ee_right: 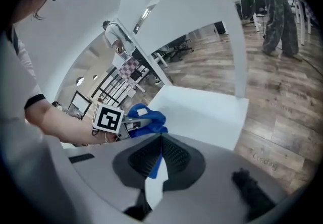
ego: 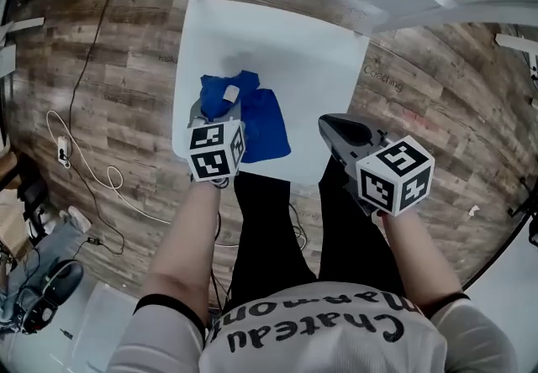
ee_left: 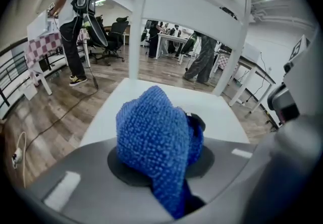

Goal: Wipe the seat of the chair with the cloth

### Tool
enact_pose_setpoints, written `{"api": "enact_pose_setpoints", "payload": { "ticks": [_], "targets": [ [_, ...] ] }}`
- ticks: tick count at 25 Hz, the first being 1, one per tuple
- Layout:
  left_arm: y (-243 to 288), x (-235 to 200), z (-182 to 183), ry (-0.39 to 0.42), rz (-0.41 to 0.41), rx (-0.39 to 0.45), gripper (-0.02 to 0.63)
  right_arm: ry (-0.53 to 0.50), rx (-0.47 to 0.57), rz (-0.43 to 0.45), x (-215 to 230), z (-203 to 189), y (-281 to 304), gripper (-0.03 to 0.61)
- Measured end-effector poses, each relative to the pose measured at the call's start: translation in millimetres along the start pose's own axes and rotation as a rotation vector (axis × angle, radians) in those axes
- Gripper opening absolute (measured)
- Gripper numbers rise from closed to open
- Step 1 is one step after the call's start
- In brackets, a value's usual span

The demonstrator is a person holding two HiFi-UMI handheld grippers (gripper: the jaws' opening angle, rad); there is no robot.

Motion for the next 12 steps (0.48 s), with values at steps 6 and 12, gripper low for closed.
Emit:
{"api": "enact_pose_setpoints", "payload": {
  "ticks": [6, 12],
  "targets": [
    [-28.5, -96.6, -25.3, -0.001, 0.078, -0.022, 0.106, -0.007, -0.042, 0.072, -64.0, -1.1, 64.5, 0.015],
    [-23.3, -94.8, -32.1, -0.005, 0.054, -0.004, 0.107, -0.030, -0.083, 0.090, -88.1, -11.8, 82.1, 0.015]
  ]
}}
Point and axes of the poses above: the fingertips, and each gripper's own axes: y forward along the fingers, x to its right, z out of its top, the point moved 2 cm from there along -y, backward along the fingers, and after that the axes turned 14 degrees about y, right-handed, at the moved point
